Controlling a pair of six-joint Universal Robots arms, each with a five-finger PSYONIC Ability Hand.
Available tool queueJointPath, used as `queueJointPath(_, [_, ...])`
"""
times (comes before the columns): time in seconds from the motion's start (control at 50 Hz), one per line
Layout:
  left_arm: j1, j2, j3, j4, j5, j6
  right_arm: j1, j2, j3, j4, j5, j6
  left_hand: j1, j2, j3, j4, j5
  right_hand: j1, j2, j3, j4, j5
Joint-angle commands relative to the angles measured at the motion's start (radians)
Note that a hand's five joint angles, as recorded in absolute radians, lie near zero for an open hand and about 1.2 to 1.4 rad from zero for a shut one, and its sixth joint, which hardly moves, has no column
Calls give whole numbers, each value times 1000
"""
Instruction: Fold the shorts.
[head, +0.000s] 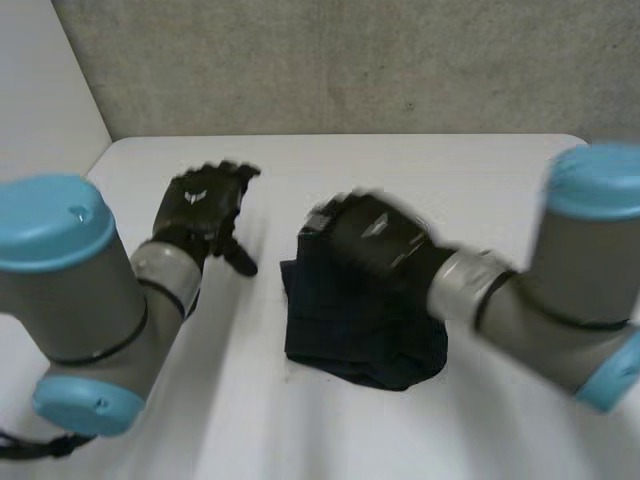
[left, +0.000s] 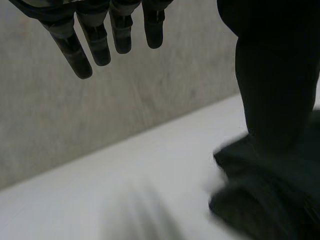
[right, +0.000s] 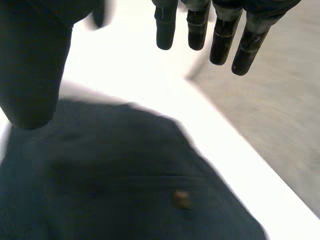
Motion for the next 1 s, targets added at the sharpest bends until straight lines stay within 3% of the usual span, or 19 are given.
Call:
queueJointPath(0.02, [-56,-89,179,-8,164,-9,-125,-58,20,20,104,312,38,29,18,25,10,-32,-53,-38,-65,-73])
queueJointPath(0.12, [-121,-220,279,-73,165,-11,-123,17,25,69,118,224,41,32,21,28,13,-32,-53,-38,-65,-73])
queueJointPath(0.26, [-139,-391,337,-203,65,0,-122,164,23,69,190,79,35,26,15,22,7,-32,-53,-38,-65,-73])
queueJointPath(0.46, [-144,-446,343,-277,25,102,-123,270,-9,77,276,-47,30,20,9,17,1,-32,-53,-38,-65,-73])
queueJointPath(0.58, [-153,-404,338,-289,-4,132,-133,201,-6,77,283,-76,27,17,6,14,-1,-32,-53,-38,-65,-73])
queueJointPath(0.68, [-150,-222,335,-295,-3,130,-130,48,-12,64,293,-61,27,17,6,14,-2,-32,-53,-38,-65,-73])
queueJointPath(0.78, [-87,-49,351,-323,0,130,-133,-119,-67,69,420,28,35,26,15,22,7,-32,-53,-38,-65,-73])
queueJointPath(0.86, [-9,79,410,-432,2,121,-137,-193,-109,83,515,54,41,32,21,28,13,-32,-53,-38,-65,-73])
queueJointPath(1.0, [94,159,469,-659,42,70,-140,-267,-156,199,560,65,15,6,-5,2,-13,-32,-53,-38,-65,-73])
